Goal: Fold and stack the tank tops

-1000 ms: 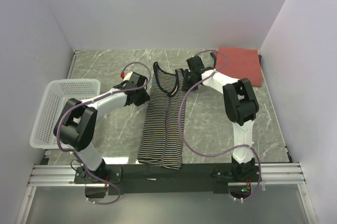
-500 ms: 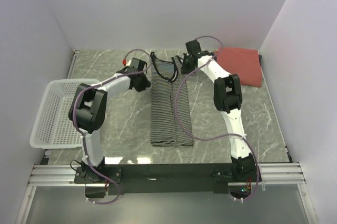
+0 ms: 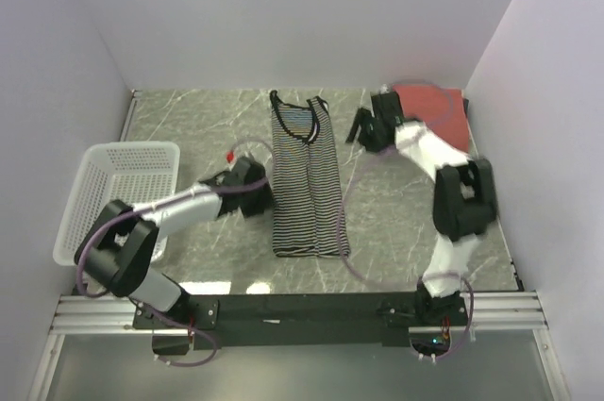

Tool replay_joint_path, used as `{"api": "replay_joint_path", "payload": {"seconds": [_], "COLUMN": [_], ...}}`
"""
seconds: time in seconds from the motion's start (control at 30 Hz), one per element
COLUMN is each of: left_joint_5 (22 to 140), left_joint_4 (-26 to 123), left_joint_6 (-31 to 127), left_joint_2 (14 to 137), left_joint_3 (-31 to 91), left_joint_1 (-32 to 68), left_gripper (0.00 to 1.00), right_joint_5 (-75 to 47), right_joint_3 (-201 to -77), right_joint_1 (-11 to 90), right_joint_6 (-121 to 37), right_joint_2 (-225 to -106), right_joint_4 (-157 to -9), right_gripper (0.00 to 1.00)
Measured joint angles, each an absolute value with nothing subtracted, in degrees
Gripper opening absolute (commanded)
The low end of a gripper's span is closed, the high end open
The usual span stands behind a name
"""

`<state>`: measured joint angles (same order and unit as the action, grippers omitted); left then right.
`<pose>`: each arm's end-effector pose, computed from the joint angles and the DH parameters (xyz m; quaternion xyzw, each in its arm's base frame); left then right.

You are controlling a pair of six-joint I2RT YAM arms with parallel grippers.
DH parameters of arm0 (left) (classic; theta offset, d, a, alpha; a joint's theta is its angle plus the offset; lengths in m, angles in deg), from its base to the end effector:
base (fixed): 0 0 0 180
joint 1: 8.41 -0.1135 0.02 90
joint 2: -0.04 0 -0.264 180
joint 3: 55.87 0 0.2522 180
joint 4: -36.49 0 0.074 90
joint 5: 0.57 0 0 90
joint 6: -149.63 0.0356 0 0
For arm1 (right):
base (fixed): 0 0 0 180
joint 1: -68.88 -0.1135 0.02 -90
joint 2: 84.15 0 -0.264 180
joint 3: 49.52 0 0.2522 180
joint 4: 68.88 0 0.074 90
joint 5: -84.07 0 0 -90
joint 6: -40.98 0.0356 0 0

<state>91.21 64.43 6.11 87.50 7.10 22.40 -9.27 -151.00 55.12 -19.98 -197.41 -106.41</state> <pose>0.2622 -0.1551 0.1858 -0.1913 0.9271 -0.2052 0.2485 0.4294 0.1073 0.2215 0.1146 0.9302 0.1522 0.3136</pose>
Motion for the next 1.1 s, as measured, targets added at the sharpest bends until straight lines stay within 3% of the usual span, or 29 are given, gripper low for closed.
{"api": "replay_joint_path", "payload": {"seconds": [0.17,0.37,0.73,0.93,1.1], "left_joint_5": [90.53,92.04,92.78,94.18,95.03], "left_joint_4": [65.08,65.7,62.09,62.02,61.67], "left_joint_6": [2.11,-3.05,-7.99,-10.06,-10.85], "left_joint_2": [82.8,77.12,76.81,77.56,77.53], "left_joint_3": [-1.67,-6.69,-9.08,-9.14,-10.1], "left_joint_1": [31.89,36.54,41.16,42.16,42.51], "left_gripper": [0.58,0.57,0.52,0.38,0.17], "right_joint_5": [-10.93,-11.19,-9.55,-8.74,-8.57], "right_joint_3": [-118.96,-95.42,-84.76,-83.75,-82.88], "right_joint_1": [53.7,45.44,33.5,30.31,27.67], "right_joint_6": [-16.36,-11.35,-2.43,-0.01,1.7], "right_joint_2": [-172.71,-158.96,-145.06,-144.69,-146.11], "right_joint_4": [-97.45,-94.19,-92.99,-91.99,-89.28], "right_gripper": [0.71,0.7,0.66,0.58,0.45]}}
